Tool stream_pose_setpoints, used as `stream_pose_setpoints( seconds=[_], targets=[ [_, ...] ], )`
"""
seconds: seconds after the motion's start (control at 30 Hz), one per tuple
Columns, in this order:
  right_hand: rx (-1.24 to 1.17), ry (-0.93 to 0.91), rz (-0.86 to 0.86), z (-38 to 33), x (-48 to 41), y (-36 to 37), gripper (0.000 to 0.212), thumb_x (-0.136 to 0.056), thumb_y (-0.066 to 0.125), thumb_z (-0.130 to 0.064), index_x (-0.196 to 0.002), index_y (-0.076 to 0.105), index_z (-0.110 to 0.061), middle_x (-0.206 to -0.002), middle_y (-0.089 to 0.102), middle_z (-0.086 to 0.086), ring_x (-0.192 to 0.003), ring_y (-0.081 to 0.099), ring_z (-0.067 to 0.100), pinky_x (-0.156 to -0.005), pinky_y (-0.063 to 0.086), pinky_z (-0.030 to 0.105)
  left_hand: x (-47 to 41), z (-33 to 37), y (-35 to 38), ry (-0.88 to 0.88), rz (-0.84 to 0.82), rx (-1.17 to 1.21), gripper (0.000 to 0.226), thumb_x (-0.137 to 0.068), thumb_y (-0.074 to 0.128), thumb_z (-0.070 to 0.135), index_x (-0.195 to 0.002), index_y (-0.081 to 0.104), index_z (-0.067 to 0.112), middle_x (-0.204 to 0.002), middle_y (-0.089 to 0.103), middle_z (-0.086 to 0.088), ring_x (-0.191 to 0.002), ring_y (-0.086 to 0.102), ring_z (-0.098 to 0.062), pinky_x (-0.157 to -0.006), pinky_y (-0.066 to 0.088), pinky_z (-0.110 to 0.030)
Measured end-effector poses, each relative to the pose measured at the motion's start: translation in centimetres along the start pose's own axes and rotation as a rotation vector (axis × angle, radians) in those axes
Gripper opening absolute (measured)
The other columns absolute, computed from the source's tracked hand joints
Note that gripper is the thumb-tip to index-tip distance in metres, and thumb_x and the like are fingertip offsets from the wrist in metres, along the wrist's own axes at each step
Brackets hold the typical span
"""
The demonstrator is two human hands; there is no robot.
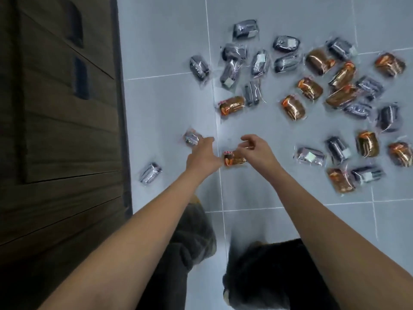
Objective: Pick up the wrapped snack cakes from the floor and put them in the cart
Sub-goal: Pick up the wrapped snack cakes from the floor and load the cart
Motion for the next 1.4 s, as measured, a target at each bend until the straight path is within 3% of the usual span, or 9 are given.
stream_pose_setpoints(
  seconds=[0.1,0.2,0.3,0.4,0.57,0.7,0.93,1.13,1.4],
  targets=[
    [0.076,0.001,-0.044,4.8,-4.6,2.6,0.044,-0.084,0.064,-0.011,-0.127,0.052,-0.010,-0.114,0.058,0.005,-0.092,0.057,0.015,-0.080,0.048,0.024,-5.4,-3.1,3.3,0.014,0.026,-0.091,0.049,-0.078,0.060,0.015,-0.124,0.044,0.011,-0.133,0.043,-0.009,-0.123,0.040,-0.030,-0.090,0.041,-0.038],
    [0.330,-0.092,-0.063,8.8,-8.5,4.5,0.059,-0.081,0.067,-0.018,-0.136,0.047,-0.012,-0.133,0.053,0.008,-0.122,0.049,0.025,-0.103,0.040,0.039,-10.0,-6.4,5.8,0.018,0.057,-0.302,0.069,-0.079,0.058,0.017,-0.141,0.028,0.016,-0.151,0.022,-0.007,-0.138,0.021,-0.029,-0.103,0.031,-0.043],
    [0.586,-0.191,-0.087,12.1,-11.2,5.9,0.068,-0.081,0.066,-0.026,-0.143,0.038,-0.015,-0.146,0.040,0.007,-0.138,0.024,0.032,-0.112,0.026,0.045,-13.6,-8.8,7.8,0.069,0.028,-0.550,0.088,-0.076,0.061,0.017,-0.148,0.010,0.020,-0.157,-0.002,-0.008,-0.145,-0.005,-0.031,-0.114,0.007,-0.053],
    [0.760,-0.225,-0.124,14.8,-13.3,6.7,0.077,-0.081,0.065,-0.034,-0.147,0.028,-0.021,-0.155,0.022,0.004,-0.143,0.008,0.032,-0.114,0.018,0.051,-16.4,-10.6,9.2,0.092,-0.035,-0.729,0.098,-0.076,0.063,0.016,-0.150,-0.001,0.023,-0.158,-0.011,-0.005,-0.143,-0.016,-0.033,-0.112,0.002,-0.060],
    [0.915,-0.292,-0.134,17.6,-15.2,8.1,0.083,-0.080,0.067,-0.034,-0.148,0.020,-0.023,-0.155,0.014,0.005,-0.145,0.000,0.030,-0.113,0.013,0.048,-18.4,-12.1,10.3,0.184,0.054,-0.828,0.092,-0.080,0.062,0.014,-0.149,0.002,0.026,-0.156,0.000,-0.003,-0.143,-0.008,-0.032,-0.108,0.009,-0.066],
    [1.083,-0.363,-0.008,18.2,-15.5,9.0,0.082,-0.079,0.066,-0.022,-0.148,0.021,-0.022,-0.148,0.026,0.005,-0.140,0.015,0.030,-0.105,0.025,0.044,-18.4,-13.1,9.8,0.225,0.192,-0.912,0.084,-0.086,0.056,0.014,-0.150,0.002,0.022,-0.155,0.008,-0.006,-0.142,0.008,-0.030,-0.106,0.025,-0.056],
    [0.954,-0.349,0.122,17.3,-15.6,8.6,0.062,-0.077,0.069,-0.032,-0.133,0.044,-0.022,-0.127,0.048,0.003,-0.118,0.039,0.028,-0.087,0.034,0.038,-17.5,-12.4,9.5,0.295,0.313,-0.943,0.069,-0.081,0.052,0.003,-0.143,0.023,0.016,-0.133,0.042,-0.008,-0.121,0.037,-0.029,-0.096,0.029,-0.043],
    [0.813,-0.303,0.192,14.0,-11.9,5.7,0.057,-0.079,0.065,-0.030,-0.131,0.047,-0.018,-0.124,0.051,0.007,-0.115,0.041,0.031,-0.086,0.036,0.039,-13.5,-10.1,7.7,0.230,0.259,-0.700,0.066,-0.081,0.062,0.015,-0.139,0.031,0.018,-0.130,0.044,-0.009,-0.123,0.033,-0.030,-0.099,0.029,-0.046],
    [0.497,-0.130,0.258,3.9,3.7,-3.4,0.056,-0.075,0.072,-0.030,-0.125,0.050,-0.016,-0.116,0.055,0.011,-0.111,0.042,0.033,-0.089,0.040,0.041,1.3,0.1,-0.1,0.183,0.217,-0.422,0.061,-0.080,0.064,0.027,-0.134,0.036,0.018,-0.124,0.046,-0.011,-0.116,0.042,-0.033,-0.093,0.037,-0.048]
  ],
)
Point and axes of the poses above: each hand's wrist, its own x-axis away from the middle knuckle, its own y-axis out of the palm, z = x × y, the point moved 5 cm from there along -x, towards the middle knuckle
